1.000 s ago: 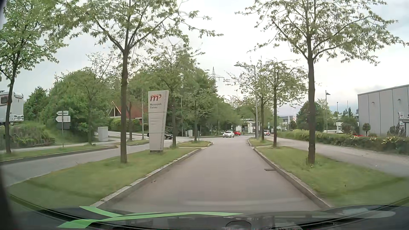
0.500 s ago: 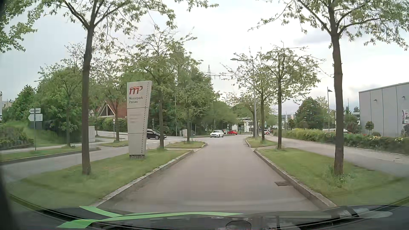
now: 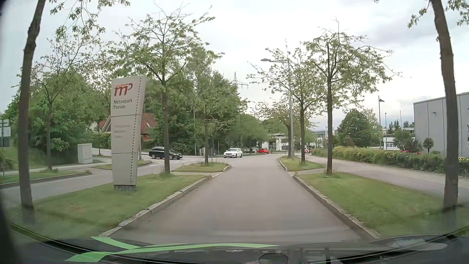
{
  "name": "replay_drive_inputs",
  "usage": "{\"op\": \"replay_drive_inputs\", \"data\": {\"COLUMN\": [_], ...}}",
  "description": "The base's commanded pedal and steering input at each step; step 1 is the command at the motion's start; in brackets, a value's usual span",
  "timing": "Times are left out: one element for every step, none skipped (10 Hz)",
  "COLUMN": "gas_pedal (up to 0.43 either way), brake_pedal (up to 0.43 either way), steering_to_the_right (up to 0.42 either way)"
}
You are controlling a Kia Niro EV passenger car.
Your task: Follow the waypoints while adhering to traffic rules and regulations
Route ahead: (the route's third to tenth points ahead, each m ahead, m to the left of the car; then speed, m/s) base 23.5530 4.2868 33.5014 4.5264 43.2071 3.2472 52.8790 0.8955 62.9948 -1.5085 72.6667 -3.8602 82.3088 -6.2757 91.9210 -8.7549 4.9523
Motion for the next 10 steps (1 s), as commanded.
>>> {"op": "replay_drive_inputs", "data": {"gas_pedal": [0.0, 0.0, 0.0, 0.0, 0.0, 0.0, 0.0, 0.008, 0.028, 0.039], "brake_pedal": [0.0, 0.0, 0.0, 0.0, 0.0, 0.0, 0.0, 0.0, 0.0, 0.0], "steering_to_the_right": [0.023, 0.021, 0.018, 0.017, 0.016, 0.016, 0.016, 0.015, 0.015, 0.015]}}
